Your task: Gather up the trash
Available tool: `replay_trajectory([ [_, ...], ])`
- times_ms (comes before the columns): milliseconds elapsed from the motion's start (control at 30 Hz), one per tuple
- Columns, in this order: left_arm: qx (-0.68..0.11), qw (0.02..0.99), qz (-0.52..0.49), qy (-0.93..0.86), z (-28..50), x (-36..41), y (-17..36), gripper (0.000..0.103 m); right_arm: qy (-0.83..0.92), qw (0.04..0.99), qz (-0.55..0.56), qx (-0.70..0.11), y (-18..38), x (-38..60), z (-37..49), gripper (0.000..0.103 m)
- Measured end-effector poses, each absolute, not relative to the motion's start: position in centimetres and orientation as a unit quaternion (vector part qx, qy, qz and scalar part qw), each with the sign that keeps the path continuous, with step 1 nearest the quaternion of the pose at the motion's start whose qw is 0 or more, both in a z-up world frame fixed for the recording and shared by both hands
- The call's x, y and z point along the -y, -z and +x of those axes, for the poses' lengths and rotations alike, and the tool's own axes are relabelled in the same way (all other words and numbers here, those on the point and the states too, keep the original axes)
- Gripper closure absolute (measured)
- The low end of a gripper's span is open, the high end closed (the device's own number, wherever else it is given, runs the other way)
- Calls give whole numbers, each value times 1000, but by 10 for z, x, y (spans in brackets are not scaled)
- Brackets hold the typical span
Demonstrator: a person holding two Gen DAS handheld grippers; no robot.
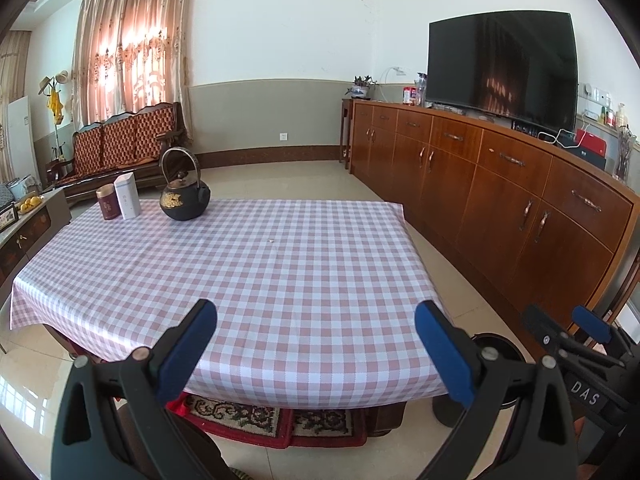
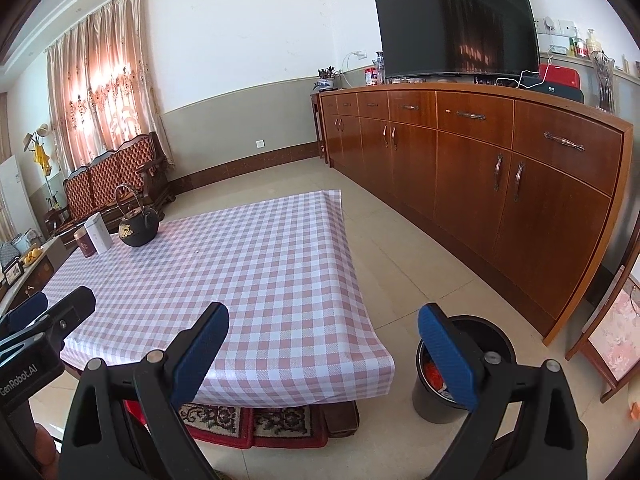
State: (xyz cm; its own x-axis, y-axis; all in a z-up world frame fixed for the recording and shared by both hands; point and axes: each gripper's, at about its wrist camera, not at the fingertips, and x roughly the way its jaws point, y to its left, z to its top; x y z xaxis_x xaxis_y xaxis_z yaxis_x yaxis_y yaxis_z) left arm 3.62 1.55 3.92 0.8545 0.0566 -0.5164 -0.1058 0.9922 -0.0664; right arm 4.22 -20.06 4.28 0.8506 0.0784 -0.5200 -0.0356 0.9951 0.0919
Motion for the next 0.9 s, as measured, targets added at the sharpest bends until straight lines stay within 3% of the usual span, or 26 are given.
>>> replay_trajectory([
  [900,-276,960,-35,-23,37,10,-32,3,-13,959,50,-278,-36,217,38,6],
])
